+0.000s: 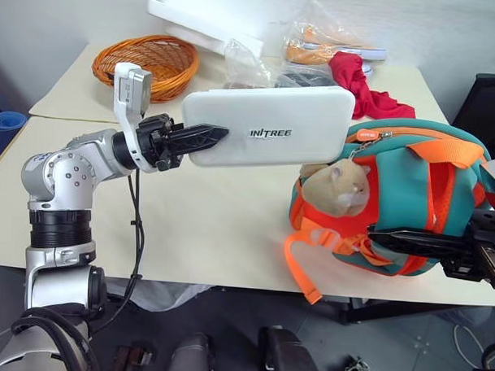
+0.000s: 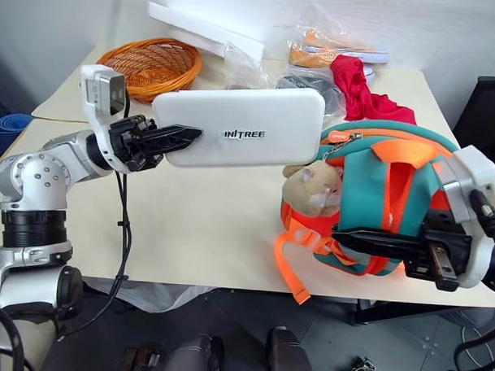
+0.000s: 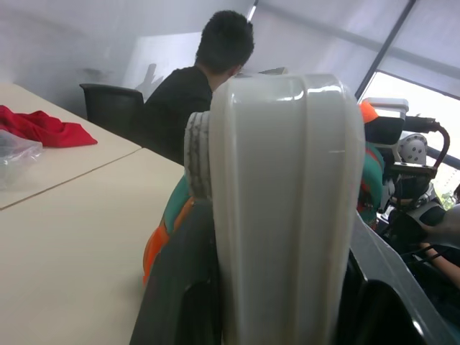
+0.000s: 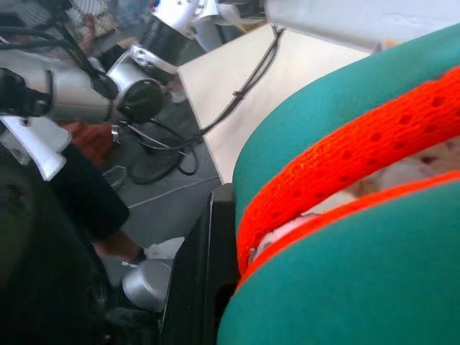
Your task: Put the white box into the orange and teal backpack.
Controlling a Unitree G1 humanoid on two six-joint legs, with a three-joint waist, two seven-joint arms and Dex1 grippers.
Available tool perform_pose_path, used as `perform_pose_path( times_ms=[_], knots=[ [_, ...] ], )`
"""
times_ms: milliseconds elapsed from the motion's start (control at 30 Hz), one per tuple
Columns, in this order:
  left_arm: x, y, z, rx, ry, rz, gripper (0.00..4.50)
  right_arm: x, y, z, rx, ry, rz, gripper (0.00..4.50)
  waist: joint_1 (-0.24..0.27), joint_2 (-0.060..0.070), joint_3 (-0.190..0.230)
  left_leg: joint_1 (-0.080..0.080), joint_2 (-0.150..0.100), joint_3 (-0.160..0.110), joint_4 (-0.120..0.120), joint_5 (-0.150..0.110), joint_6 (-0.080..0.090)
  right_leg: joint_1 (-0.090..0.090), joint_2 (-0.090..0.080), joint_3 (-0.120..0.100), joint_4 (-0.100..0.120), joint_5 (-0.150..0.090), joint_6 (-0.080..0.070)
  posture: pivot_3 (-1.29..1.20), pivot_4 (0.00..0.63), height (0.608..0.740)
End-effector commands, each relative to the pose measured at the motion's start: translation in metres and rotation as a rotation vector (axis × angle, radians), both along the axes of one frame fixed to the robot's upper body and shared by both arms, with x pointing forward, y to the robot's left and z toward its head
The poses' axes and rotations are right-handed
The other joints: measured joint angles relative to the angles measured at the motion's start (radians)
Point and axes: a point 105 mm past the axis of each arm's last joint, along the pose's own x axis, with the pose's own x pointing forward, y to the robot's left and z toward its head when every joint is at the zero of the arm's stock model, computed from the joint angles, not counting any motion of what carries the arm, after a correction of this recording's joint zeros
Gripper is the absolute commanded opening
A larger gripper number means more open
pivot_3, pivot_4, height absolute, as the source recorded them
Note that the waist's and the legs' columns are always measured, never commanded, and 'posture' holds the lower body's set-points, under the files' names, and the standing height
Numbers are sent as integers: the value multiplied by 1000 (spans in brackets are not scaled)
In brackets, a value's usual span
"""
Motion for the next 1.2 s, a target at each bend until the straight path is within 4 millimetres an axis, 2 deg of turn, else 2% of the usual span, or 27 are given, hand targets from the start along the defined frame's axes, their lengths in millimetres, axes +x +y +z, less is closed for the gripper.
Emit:
perform_pose_path(
  times_ms=[33,100,333,433,533,633,700,800,933,967,1033,1100,1200],
  knots=[
    [-7,3,25,-35,-94,-23,1255,-13,4,13,6,-48,50,9,1,0,0,0,0,0,0,0,0,0,0,0,0,0,0,0,150,740],
    [-9,-1,20,2,-105,-38,1255,-14,5,16,13,-54,51,9,-1,0,0,0,0,0,0,0,0,0,0,0,-1,0,0,0,150,740],
    [-23,-24,-21,242,-214,-137,1255,-5,6,24,46,-79,5,9,0,0,0,-1,0,0,0,0,0,0,0,0,-1,0,0,0,150,740],
    [-10,-30,-42,406,-342,-77,1255,-2,6,22,44,-81,-14,9,1,0,0,-1,0,0,0,0,0,0,0,0,-1,0,0,0,150,740],
    [-1,-38,-38,425,-420,-63,1255,-3,8,22,45,-81,-3,9,2,0,0,-1,0,0,1,-2,5,1,0,0,-1,0,0,0,150,740],
    [0,-52,-39,489,-544,-115,1255,-2,10,22,45,-90,1,9,2,0,0,-2,0,-1,2,-4,8,1,0,0,-2,0,1,0,150,740],
    [-2,-67,-38,487,-574,-172,1255,3,11,22,40,-101,-10,9,2,0,0,-3,0,-1,2,-4,9,1,0,0,-2,1,1,0,150,740],
    [-4,-104,-34,443,-590,-238,1255,14,14,17,24,-126,-43,9,3,0,0,-4,-1,-1,4,-5,9,1,-1,0,-3,1,2,0,150,740],
    [-7,-150,-38,408,-605,-262,1255,26,17,13,26,-145,-78,9,3,0,0,-9,-1,-3,6,-5,11,-2,0,0,-4,2,4,0,150,740],
    [-7,-157,-39,407,-611,-260,1255,27,17,13,29,-148,-83,9,1,0,0,-10,-1,-3,6,-5,11,-3,0,0,-4,2,4,0,150,740],
    [-2,-169,-39,385,-577,-220,1998,33,17,11,34,-162,-124,0,0,0,0,-11,-1,-3,6,-5,11,-4,0,0,-5,2,4,0,150,740],
    [8,-163,-33,378,-553,-141,2554,35,17,10,42,-166,-147,0,-2,0,0,-11,-1,-3,5,-5,11,-4,1,0,-5,2,4,0,150,740],
    [23,-129,-22,369,-471,-39,3481,31,15,7,48,-157,-163,0,-6,0,0,-10,0,-3,5,-4,10,-5,2,1,-2,2,4,0,150,740]
  ],
)
